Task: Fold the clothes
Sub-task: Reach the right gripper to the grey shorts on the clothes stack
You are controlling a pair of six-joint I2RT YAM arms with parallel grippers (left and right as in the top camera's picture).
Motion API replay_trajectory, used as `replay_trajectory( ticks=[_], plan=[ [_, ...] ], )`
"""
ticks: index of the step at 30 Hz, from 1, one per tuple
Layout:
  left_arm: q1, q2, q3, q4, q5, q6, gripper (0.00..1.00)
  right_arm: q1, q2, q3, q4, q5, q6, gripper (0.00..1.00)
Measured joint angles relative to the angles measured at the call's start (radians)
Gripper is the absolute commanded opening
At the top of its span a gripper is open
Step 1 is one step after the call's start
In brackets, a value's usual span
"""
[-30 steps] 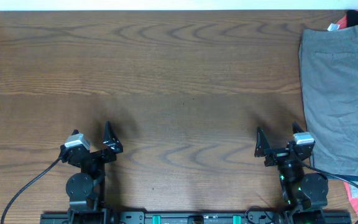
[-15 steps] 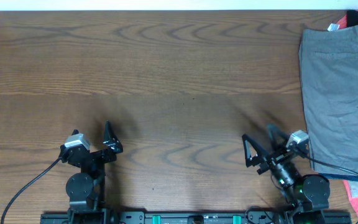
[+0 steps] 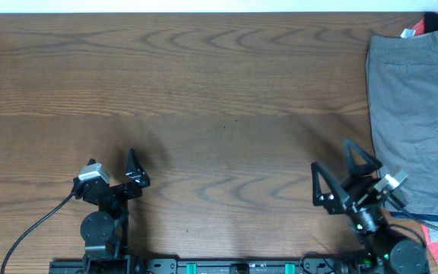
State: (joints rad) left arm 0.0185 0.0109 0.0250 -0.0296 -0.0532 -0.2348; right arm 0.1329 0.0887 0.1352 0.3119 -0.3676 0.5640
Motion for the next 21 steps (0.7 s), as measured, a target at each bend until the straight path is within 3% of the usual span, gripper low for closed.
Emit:
replay_trajectory(
  ticks=[5,11,21],
  plan=[
    [0.000,0.000,0.000,-0.001,0.000,0.000,0.98,0.000,0.255,0.255,-0.164,0.086,-0.204,0.99],
    [0.000,0.000,0.000,0.000,-0.001,0.000,0.98,0.000,0.721,0.628,-0.384,0.267,-0.417,0.99],
    [0.000,-0.001,0.000,-0.001,-0.003,0.000,0.98,-0.014,1.487,1.289,-0.897,0.784,-0.558,0.99]
  ],
)
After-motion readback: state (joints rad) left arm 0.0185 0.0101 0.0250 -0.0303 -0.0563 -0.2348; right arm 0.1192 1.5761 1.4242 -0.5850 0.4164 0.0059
